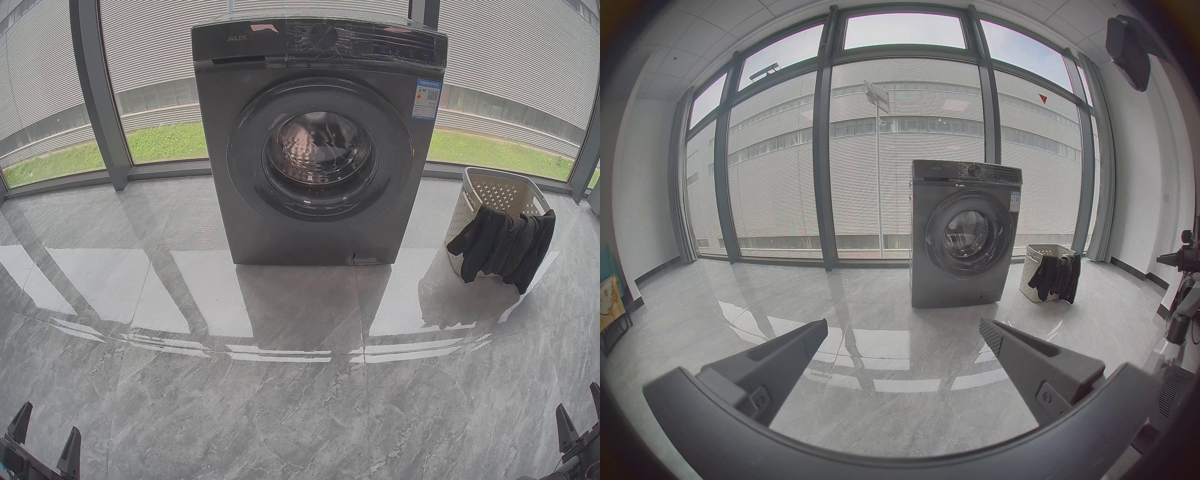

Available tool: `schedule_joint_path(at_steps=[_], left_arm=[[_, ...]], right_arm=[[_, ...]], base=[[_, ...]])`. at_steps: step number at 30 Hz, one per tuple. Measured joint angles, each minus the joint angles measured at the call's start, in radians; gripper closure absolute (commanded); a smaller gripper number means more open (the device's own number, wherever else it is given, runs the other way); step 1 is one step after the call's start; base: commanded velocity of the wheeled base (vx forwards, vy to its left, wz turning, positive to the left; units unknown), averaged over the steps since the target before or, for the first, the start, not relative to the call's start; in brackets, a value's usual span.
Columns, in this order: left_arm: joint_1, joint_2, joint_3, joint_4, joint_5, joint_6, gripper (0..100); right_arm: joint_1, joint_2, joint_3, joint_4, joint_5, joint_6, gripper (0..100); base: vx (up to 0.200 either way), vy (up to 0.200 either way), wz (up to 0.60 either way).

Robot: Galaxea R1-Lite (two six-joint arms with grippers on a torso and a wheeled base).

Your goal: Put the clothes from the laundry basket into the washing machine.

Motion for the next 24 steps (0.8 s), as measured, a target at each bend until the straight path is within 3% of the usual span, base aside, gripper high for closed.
schedule_joint_path(at_steps=[13,24], left_arm=[[0.0,0.0,0.0,0.0,0.0,-0.002,0],[-0.001,0.0,0.0,0.0,-0.001,-0.004,0]], right_arm=[[0.0,0.0,0.0,0.0,0.003,-0.006,0],[0.0,0.0,0.0,0.0,0.003,-0.007,0]], base=[[0.0,0.0,0.0],[0.2,0.0,0.0]])
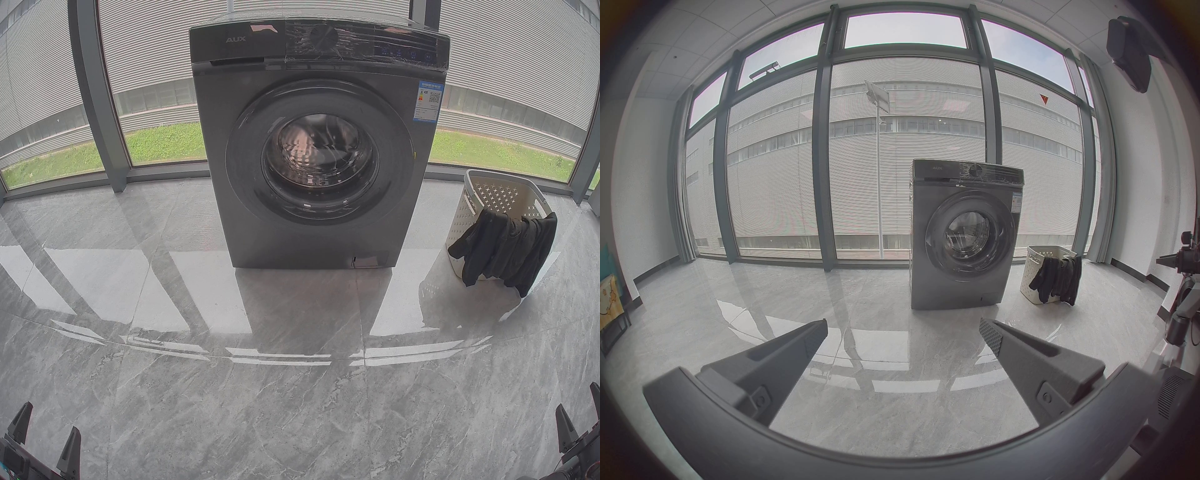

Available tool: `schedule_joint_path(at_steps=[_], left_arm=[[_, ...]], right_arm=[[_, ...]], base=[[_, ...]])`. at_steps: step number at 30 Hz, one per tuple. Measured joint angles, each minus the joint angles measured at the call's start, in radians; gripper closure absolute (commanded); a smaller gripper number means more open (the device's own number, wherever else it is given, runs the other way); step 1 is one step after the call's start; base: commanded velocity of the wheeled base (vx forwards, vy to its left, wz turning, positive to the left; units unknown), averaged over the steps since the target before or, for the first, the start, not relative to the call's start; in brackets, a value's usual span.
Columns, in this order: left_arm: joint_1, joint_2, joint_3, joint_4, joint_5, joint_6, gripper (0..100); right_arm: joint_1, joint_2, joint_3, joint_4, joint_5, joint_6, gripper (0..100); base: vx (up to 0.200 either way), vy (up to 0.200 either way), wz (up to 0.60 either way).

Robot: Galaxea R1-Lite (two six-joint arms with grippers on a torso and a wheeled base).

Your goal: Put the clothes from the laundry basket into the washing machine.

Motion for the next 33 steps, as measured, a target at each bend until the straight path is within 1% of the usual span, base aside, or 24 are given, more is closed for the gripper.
schedule_joint_path(at_steps=[12,20,33], left_arm=[[0.0,0.0,0.0,0.0,0.0,-0.002,0],[0.0,0.0,0.0,0.0,0.002,-0.009,0],[-0.001,0.0,0.0,0.0,0.002,-0.009,0]], right_arm=[[0.0,0.0,0.0,0.0,0.001,-0.001,0],[0.001,0.0,0.0,0.0,0.002,-0.001,0],[-0.001,0.0,0.0,0.0,0.002,-0.001,0]], base=[[0.2,0.0,0.0],[0.2,0.0,0.0],[0.2,0.0,0.0]])
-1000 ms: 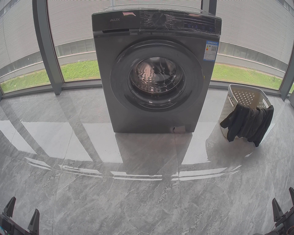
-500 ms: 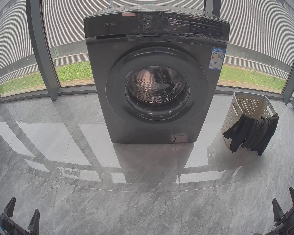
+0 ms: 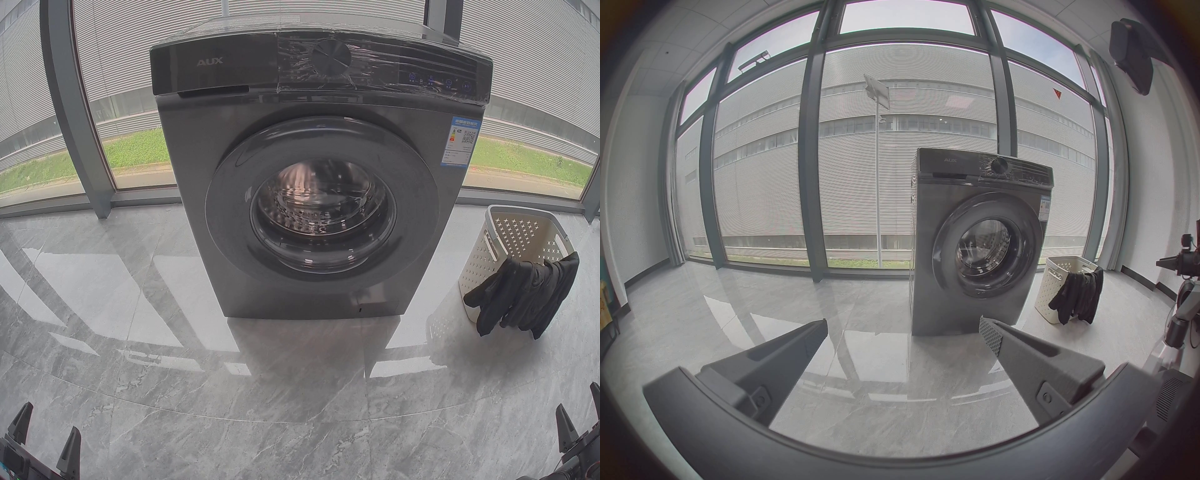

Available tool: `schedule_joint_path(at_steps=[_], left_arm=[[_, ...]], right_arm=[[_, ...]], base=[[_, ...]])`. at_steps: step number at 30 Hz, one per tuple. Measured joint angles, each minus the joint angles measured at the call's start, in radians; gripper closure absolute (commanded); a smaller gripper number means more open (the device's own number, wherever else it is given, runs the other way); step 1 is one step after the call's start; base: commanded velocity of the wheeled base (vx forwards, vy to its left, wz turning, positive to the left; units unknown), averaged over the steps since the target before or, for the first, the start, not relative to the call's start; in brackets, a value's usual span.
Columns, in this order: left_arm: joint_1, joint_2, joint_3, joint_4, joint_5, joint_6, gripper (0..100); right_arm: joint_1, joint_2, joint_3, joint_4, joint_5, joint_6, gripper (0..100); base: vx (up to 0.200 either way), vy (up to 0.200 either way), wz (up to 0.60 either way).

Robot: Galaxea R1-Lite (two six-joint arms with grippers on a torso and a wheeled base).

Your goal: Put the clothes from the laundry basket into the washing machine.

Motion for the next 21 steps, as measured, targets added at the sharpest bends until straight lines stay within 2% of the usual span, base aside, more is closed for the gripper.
schedule_joint_path(at_steps=[7,21], left_arm=[[0.001,0.0,0.0,0.0,-0.001,0.003,0],[0.001,0.0,0.0,0.0,-0.002,0.007,0]], right_arm=[[0.001,0.0,0.0,0.0,0.0,0.0,0],[0.001,0.0,0.0,0.0,0.0,0.0,0]], base=[[0.2,0.0,0.0],[0.0,0.0,0.0]])
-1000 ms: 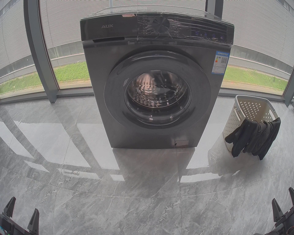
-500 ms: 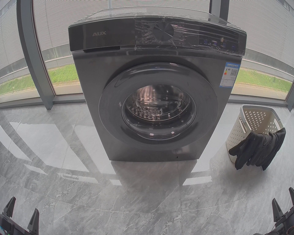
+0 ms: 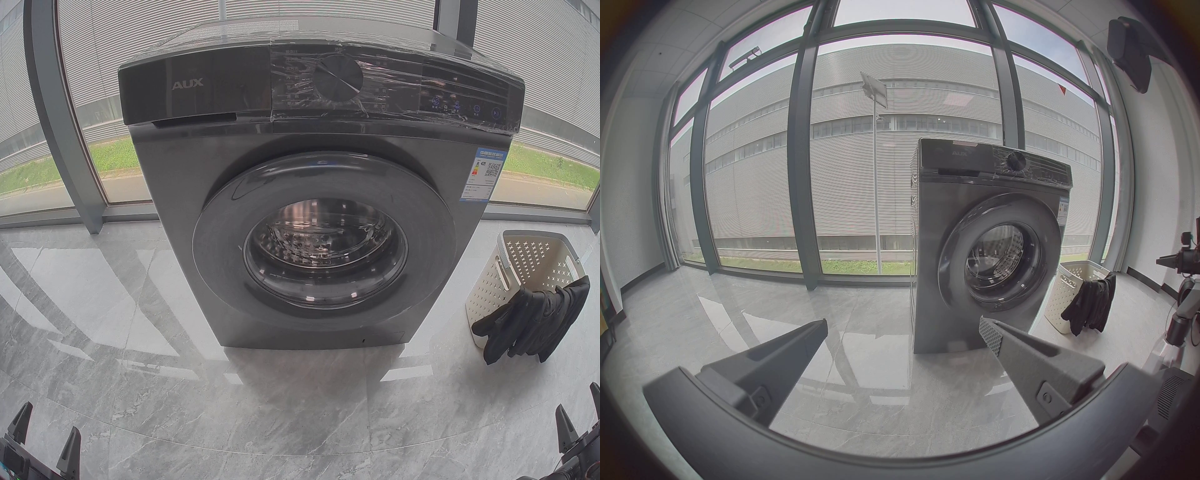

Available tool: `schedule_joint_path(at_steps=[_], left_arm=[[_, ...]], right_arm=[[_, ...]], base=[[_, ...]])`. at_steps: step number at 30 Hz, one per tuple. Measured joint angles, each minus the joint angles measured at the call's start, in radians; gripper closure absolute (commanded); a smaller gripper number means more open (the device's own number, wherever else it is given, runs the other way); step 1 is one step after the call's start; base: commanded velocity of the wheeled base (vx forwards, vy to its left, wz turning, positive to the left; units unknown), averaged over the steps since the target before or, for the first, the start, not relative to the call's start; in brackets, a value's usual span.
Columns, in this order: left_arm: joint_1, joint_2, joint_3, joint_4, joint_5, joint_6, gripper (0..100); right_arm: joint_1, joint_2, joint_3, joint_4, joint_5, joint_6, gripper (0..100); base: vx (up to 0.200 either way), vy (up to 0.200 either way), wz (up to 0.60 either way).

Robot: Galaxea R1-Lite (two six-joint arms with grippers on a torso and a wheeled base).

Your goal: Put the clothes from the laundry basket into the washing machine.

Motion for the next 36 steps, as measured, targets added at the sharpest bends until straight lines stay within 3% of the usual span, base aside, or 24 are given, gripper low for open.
schedule_joint_path(at_steps=[7,36], left_arm=[[0.0,0.0,0.0,0.0,0.0,0.001,0],[0.0,0.0,0.0,0.0,0.0,0.0,0]], right_arm=[[0.0,0.0,0.0,0.0,0.0,0.0,0],[0.0,0.0,0.0,0.0,0.003,-0.001,0]], base=[[0.0,0.0,0.0],[0.0,-0.2,0.0]])
